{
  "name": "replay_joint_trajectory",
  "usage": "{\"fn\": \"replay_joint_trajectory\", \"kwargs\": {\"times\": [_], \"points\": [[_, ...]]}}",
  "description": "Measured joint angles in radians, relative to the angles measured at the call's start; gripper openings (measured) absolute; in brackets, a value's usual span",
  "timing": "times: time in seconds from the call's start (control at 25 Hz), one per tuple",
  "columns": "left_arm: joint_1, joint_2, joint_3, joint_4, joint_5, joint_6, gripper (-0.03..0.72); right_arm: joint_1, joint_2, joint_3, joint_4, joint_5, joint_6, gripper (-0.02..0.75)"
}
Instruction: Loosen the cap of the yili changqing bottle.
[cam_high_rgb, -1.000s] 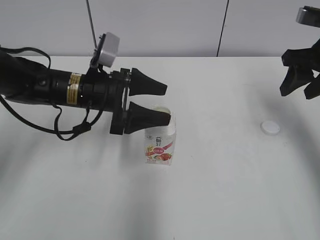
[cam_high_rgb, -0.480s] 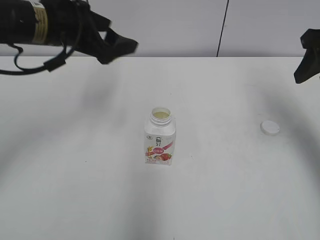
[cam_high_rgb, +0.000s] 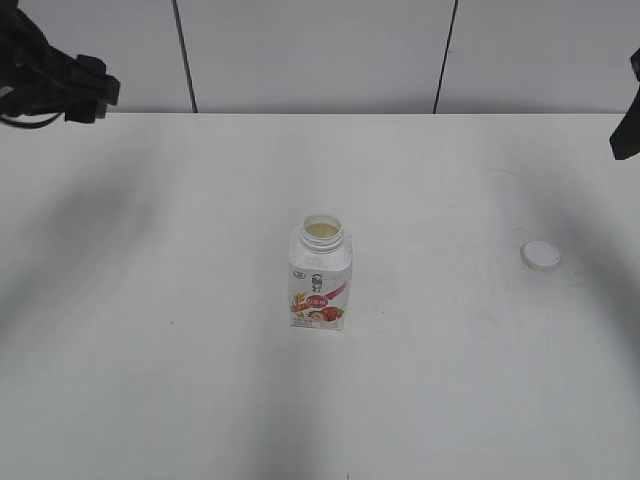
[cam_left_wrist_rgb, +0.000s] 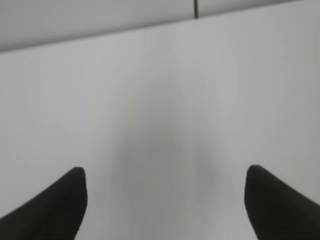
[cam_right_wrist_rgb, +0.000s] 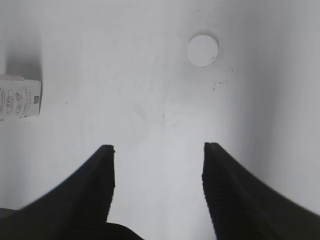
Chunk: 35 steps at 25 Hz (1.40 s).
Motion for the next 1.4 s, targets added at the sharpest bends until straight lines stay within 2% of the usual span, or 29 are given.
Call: {"fn": "replay_joint_trajectory", "kwargs": {"times": [0.12, 0.2, 0.36, 0.48, 0.68, 0.84, 0.96, 1.4], "points": [[-0.001, -0.002, -0.043, -0.278, 0.096, 0.168, 0.584, 0.0, -0.002, 0.0, 0.0, 0.035, 0.0, 0.448], [-0.002, -0.008, -0.111, -0.362, 0.228, 0.225, 0.582, 0.0, -0.002, 0.0, -0.007, 0.079, 0.0, 0.448], [0.015, -0.019, -0.213, -0.444, 0.476, 0.329, 0.582, 0.0, -0.006, 0.0, -0.024, 0.095, 0.0, 0.448], [0.043, -0.02, -0.228, -0.482, 0.635, 0.395, 0.582, 0.0, -0.037, 0.0, -0.032, 0.095, 0.001, 0.448], [0.067, -0.038, -0.226, -0.491, 0.715, 0.417, 0.58, 0.0, -0.169, 0.01, -0.034, 0.096, 0.003, 0.448], [0.068, -0.158, -0.15, -0.528, 0.716, 0.417, 0.575, 0.0, -0.307, 0.087, -0.034, 0.097, 0.003, 0.448], [0.068, -0.295, -0.045, -0.558, 0.719, 0.418, 0.564, 0.0, -0.435, 0.171, -0.034, 0.098, 0.004, 0.448], [0.068, -0.92, 0.327, -0.606, 0.666, 0.44, 0.53, 0.0, -0.899, 0.495, -0.08, 0.104, 0.004, 0.448]]}}
